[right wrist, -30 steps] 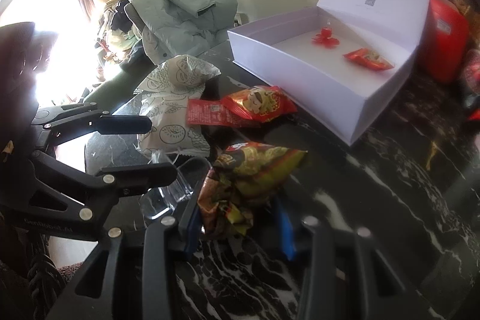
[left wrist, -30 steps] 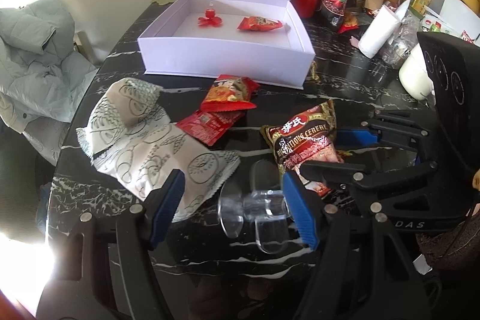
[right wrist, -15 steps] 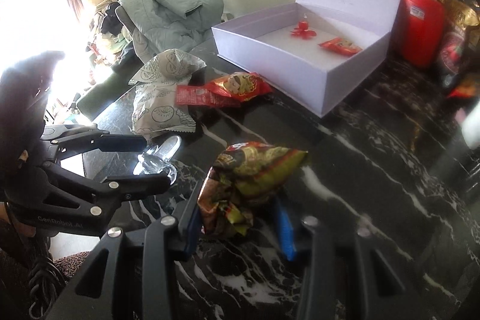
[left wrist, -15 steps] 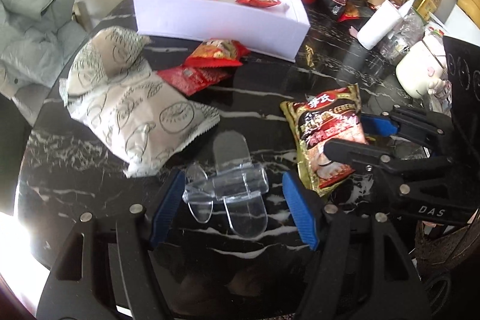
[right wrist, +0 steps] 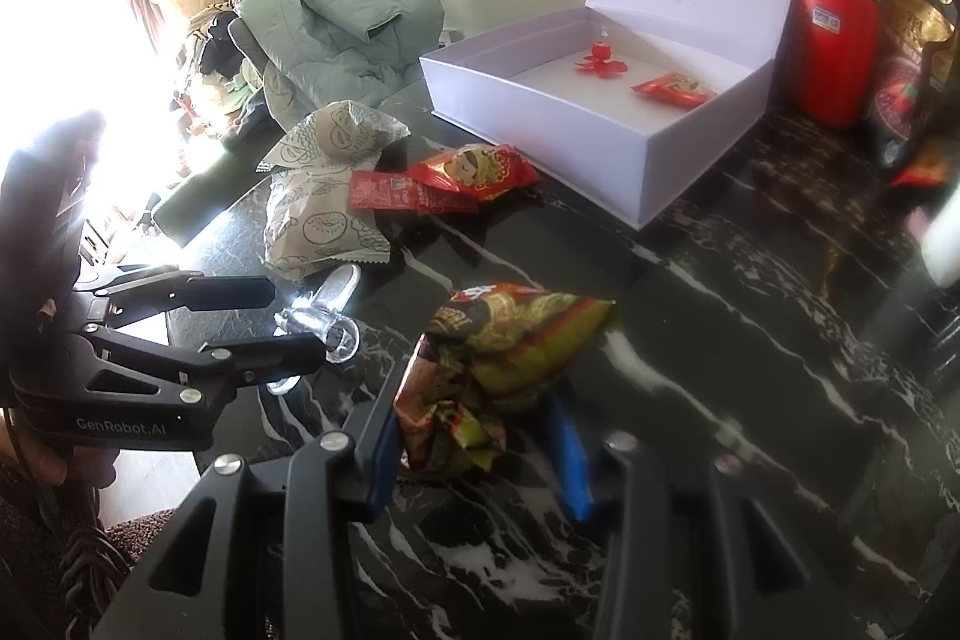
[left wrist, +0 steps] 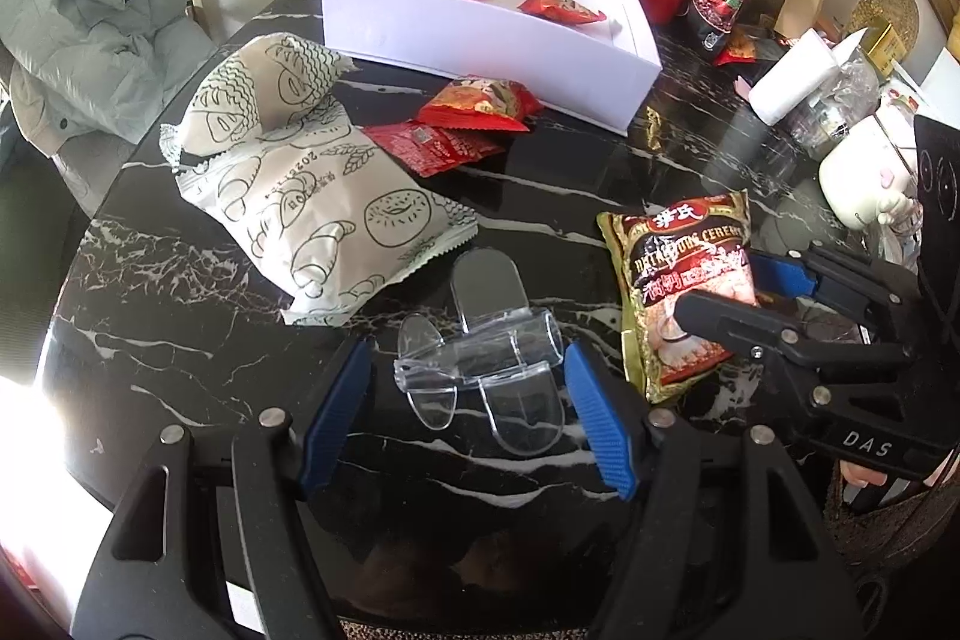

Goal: Organize objects
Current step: 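Grasp clear plastic piece with left gripper while right gripper grasps cereal snack bag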

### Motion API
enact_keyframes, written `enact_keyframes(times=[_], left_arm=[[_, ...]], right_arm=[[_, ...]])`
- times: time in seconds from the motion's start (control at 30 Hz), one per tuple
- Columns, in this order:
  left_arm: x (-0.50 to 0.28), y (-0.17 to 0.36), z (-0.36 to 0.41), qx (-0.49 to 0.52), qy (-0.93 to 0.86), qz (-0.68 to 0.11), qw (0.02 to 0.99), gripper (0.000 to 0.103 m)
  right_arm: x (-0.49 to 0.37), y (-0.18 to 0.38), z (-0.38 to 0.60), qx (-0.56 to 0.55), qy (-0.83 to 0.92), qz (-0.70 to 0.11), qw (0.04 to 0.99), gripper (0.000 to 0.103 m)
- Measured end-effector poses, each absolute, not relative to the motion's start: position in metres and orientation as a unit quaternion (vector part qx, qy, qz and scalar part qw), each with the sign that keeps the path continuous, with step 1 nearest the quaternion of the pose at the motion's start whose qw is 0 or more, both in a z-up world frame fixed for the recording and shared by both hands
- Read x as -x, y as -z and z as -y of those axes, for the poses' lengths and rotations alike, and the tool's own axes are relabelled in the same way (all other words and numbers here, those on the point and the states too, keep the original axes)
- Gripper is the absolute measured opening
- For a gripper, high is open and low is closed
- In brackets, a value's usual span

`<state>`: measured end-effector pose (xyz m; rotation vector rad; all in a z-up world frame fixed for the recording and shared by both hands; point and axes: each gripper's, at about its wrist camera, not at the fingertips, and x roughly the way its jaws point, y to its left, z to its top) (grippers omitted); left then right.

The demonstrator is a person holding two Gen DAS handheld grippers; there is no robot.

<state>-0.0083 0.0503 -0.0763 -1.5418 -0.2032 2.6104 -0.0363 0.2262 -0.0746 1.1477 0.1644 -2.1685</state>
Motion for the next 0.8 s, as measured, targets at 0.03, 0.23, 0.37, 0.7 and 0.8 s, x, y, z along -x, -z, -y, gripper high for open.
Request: enact_keyframes(times=[0.03, 0.23, 0.37, 0.7, 0.8], left_arm=[[0.0094, 0.0783, -0.0502, 0.511, -0.856, 0.069, 0.05, 0.067], [0.0116, 0.0841, -0.0518, 0.517, -0.852, 0.074, 0.04, 0.068], [0.0114, 0.0862, -0.0552, 0.51, -0.856, 0.072, 0.031, 0.073], [0.0096, 0.086, -0.0584, 0.5, -0.863, 0.065, 0.025, 0.066], [0.008, 0.0851, -0.0588, 0.497, -0.865, 0.068, 0.029, 0.059]], right_arm=[[0.0366, 0.0747, -0.2264, -0.44, 0.831, -0.062, 0.335, 0.044], [0.0381, 0.0751, -0.2286, -0.443, 0.829, -0.055, 0.336, 0.044], [0.0383, 0.0757, -0.2289, -0.443, 0.829, -0.054, 0.337, 0.044], [0.0375, 0.0754, -0.2297, -0.442, 0.83, -0.052, 0.336, 0.044], [0.0376, 0.0755, -0.2301, -0.443, 0.83, -0.05, 0.335, 0.044]])
